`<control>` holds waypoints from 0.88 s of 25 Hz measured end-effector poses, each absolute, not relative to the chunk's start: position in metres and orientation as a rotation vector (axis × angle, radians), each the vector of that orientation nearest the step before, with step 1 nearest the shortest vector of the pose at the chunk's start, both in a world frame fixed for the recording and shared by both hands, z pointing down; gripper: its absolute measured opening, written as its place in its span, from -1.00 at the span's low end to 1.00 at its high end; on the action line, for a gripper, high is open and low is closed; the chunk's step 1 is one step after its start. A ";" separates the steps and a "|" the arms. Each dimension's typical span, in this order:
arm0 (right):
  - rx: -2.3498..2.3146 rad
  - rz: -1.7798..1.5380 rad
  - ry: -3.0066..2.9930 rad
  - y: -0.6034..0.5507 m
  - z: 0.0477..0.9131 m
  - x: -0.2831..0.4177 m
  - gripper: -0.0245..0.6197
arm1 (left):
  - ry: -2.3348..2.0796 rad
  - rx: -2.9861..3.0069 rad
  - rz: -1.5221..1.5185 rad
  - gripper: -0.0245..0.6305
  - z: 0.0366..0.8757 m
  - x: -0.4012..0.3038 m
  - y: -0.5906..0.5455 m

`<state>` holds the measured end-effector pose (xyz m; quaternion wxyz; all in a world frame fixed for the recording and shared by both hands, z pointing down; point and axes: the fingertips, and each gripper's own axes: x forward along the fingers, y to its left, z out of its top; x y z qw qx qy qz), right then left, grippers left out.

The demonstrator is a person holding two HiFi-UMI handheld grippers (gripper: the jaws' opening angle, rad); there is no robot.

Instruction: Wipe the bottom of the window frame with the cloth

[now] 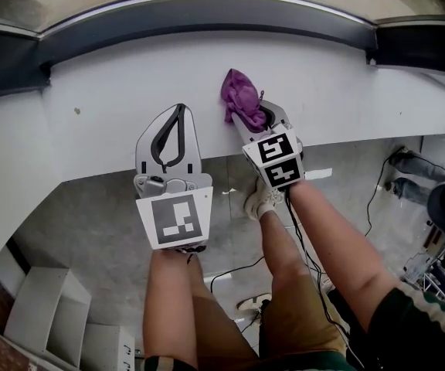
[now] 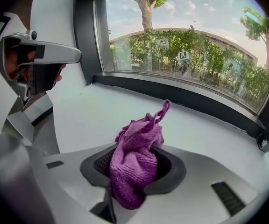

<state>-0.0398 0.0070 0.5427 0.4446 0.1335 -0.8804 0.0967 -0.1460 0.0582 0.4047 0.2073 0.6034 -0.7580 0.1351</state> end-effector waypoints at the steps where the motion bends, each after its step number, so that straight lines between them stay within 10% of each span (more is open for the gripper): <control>1: 0.319 0.233 -2.183 0.012 0.542 -0.045 -0.46 | -2.114 1.672 0.372 -0.91 0.405 -0.150 0.063; 22: 0.128 0.165 -2.223 0.118 0.540 -0.156 -0.46 | -2.211 1.489 0.315 -0.91 0.406 -0.245 0.171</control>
